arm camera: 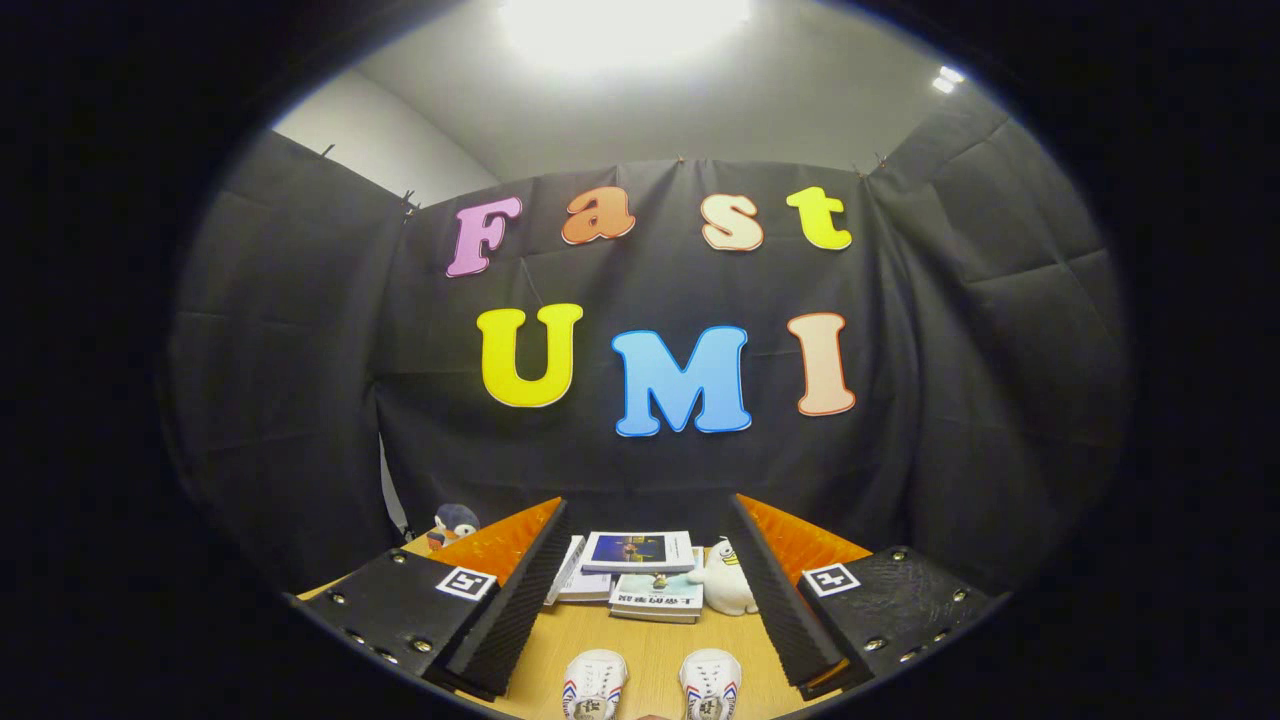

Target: Open the storage box then place both shoes into the box .Put the left shoe in first, then the right shoe, with the right side of both shoes facing outward in a uniform manner.

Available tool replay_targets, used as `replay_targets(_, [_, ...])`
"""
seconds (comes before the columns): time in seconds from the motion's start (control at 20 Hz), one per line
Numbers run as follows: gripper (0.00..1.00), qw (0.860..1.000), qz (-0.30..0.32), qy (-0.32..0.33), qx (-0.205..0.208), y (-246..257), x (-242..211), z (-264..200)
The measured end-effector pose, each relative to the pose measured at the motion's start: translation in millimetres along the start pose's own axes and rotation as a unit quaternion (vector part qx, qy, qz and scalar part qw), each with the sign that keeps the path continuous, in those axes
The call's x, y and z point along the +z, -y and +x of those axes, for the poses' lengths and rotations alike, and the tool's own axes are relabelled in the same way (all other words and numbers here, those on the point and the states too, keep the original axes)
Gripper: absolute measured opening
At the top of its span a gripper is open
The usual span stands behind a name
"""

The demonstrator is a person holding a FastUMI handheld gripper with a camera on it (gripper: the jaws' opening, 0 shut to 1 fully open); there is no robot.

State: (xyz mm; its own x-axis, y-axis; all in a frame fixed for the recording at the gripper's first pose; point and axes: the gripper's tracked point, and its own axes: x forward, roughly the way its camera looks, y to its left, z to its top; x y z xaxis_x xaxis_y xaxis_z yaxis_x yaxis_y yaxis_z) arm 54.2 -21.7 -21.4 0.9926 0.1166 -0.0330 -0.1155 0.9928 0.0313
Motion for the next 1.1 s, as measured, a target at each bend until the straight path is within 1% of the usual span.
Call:
replay_targets(0.15, [0.96,1.0,0.003,-0.018,0.011,10.1,-18.1,7.6])
replay_targets(0.35, [0.96,0.998,0.019,-0.044,0.037,9.1,-44.3,18.6])
replay_targets(0.6, [0.96,0.994,0.047,-0.081,0.055,-7.8,-75.9,36.1])
replay_targets(0.65, [0.96,0.992,0.05,-0.097,0.057,-14.2,-86.9,39.5])
replay_targets(0.7, [0.96,0.989,0.057,-0.115,0.068,-23.5,-99.1,41.5])
replay_targets(0.8, [0.96,0.98,0.082,-0.151,0.1,-50.7,-123.2,45.1])
replay_targets(0.9, [0.96,0.965,0.105,-0.199,0.132,-74.9,-157.2,45.6])
replay_targets(1.0, [0.96,0.944,0.134,-0.246,0.172,-102.8,-187.9,45.8])
replay_targets(1.1, [0.96,0.917,0.176,-0.292,0.206,-129.2,-214.5,43.1])
